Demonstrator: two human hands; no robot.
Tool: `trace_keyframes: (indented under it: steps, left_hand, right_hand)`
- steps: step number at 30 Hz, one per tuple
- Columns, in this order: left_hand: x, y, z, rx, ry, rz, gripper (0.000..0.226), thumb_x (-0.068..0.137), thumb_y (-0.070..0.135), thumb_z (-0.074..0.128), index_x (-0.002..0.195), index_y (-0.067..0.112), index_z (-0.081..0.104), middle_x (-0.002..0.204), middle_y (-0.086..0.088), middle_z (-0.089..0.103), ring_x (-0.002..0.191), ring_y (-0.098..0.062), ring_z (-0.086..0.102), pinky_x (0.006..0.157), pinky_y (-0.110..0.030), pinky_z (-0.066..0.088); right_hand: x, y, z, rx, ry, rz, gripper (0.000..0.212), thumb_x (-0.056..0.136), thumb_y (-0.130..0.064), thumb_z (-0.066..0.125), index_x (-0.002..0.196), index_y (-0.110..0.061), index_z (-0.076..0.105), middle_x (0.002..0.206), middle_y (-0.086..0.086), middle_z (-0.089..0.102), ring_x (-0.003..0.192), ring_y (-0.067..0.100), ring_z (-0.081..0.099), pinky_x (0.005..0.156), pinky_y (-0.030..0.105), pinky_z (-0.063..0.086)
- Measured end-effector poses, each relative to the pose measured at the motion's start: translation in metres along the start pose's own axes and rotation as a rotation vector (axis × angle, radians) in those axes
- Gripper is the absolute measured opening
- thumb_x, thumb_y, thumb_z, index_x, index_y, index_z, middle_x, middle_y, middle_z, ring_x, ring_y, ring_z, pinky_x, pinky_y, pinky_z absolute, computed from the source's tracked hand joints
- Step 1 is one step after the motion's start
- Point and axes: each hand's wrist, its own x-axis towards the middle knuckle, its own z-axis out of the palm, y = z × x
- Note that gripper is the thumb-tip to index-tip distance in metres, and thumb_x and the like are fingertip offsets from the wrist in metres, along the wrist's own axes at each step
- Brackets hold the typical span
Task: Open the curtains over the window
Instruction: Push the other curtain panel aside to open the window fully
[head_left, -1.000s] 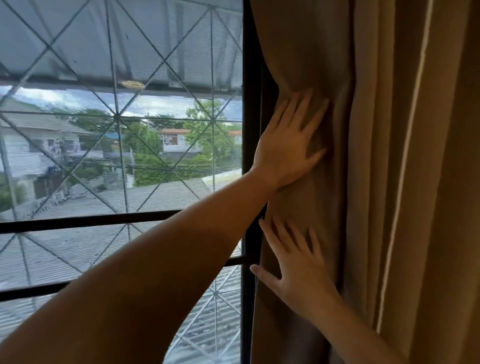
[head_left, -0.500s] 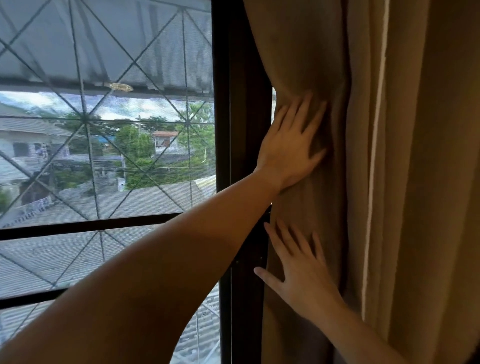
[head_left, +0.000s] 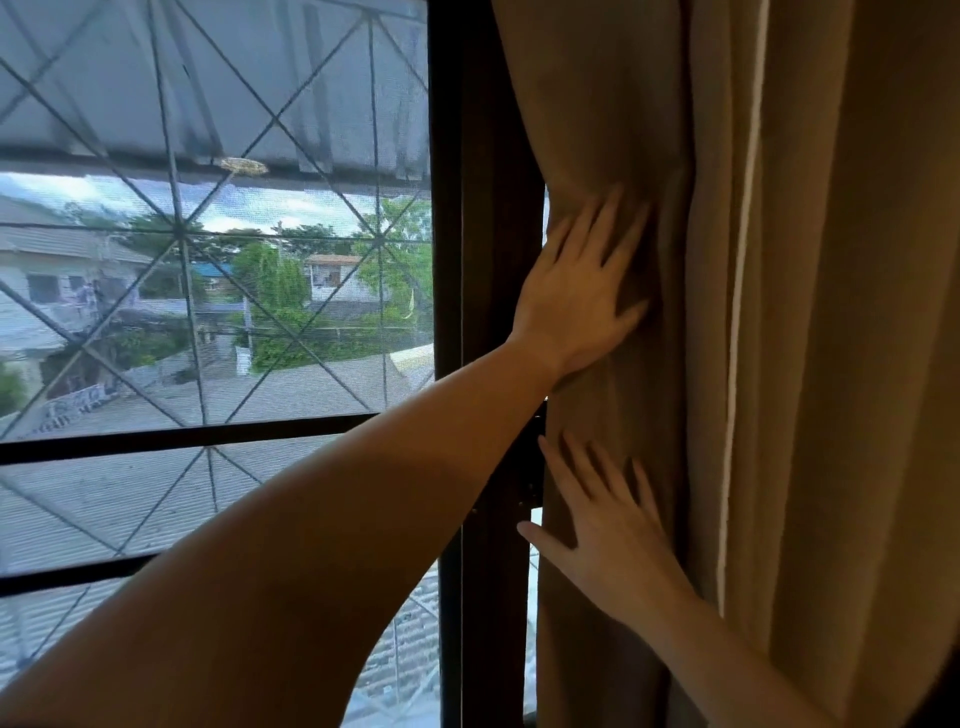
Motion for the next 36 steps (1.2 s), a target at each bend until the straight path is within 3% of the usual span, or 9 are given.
trace_keyframes:
  steps: [3,10,19,27,31,36]
  left_hand:
    - [-0.007,-0.001,-0.008,0.051,-0.028,-0.002,0.092,0.102,0.066,0.054,0.174,0.019,0.021,0.182,-0.015,0.016,0.170,-0.033,0.015,0.139,-0.050,0.016]
    - [-0.028,0.001,-0.033,0.081,-0.072,-0.025,0.090,0.103,0.066,0.051,0.174,0.020,0.022,0.183,-0.012,0.015,0.170,-0.031,0.013,0.139,-0.048,0.015]
    - [-0.061,-0.011,-0.068,0.126,-0.116,-0.053,0.088,0.104,0.064,0.048,0.175,0.021,0.018,0.183,-0.011,0.014,0.169,-0.031,0.018,0.137,-0.047,0.016]
    - [-0.084,-0.027,-0.109,0.144,-0.141,-0.027,0.084,0.106,0.064,0.047,0.175,0.023,0.023,0.182,-0.012,0.017,0.168,-0.033,0.021,0.137,-0.049,0.019]
    - [-0.097,-0.038,-0.131,0.143,-0.153,-0.022,0.081,0.108,0.066,0.043,0.175,0.026,0.022,0.183,-0.010,0.015,0.170,-0.031,0.017,0.137,-0.047,0.017]
    - [-0.125,-0.070,-0.167,0.177,-0.186,0.008,0.079,0.110,0.067,0.037,0.175,0.026,0.021,0.183,-0.009,0.017,0.171,-0.029,0.014,0.138,-0.050,0.017]
  right_hand:
    - [-0.005,-0.007,-0.001,0.039,0.002,-0.005,0.093,0.090,-0.093,0.009,0.167,-0.047,-0.011,0.180,-0.006,0.008,0.163,0.023,0.012,0.129,0.057,0.009]
    - [-0.024,-0.028,-0.001,0.098,-0.020,-0.043,0.090,0.094,-0.092,0.015,0.165,-0.048,-0.018,0.180,-0.007,0.004,0.164,0.020,0.006,0.131,0.059,0.006]
    - [-0.043,-0.062,0.001,0.094,-0.014,-0.101,0.091,0.096,-0.090,0.022,0.166,-0.047,-0.016,0.180,-0.004,0.010,0.162,0.022,0.013,0.126,0.050,-0.001]
    - [-0.054,-0.106,-0.004,0.052,-0.043,-0.099,0.091,0.092,-0.094,0.008,0.162,-0.047,-0.027,0.178,-0.007,-0.012,0.164,0.021,0.000,0.129,0.054,-0.007]
    - [-0.055,-0.133,-0.005,0.037,-0.032,-0.069,0.092,0.088,-0.096,0.002,0.160,-0.048,-0.029,0.178,-0.007,-0.010,0.164,0.023,0.002,0.128,0.056,-0.005]
    - [-0.058,-0.191,-0.005,0.072,-0.020,-0.046,0.093,0.091,-0.095,0.008,0.165,-0.046,-0.021,0.178,-0.006,-0.008,0.164,0.022,-0.002,0.126,0.059,0.000]
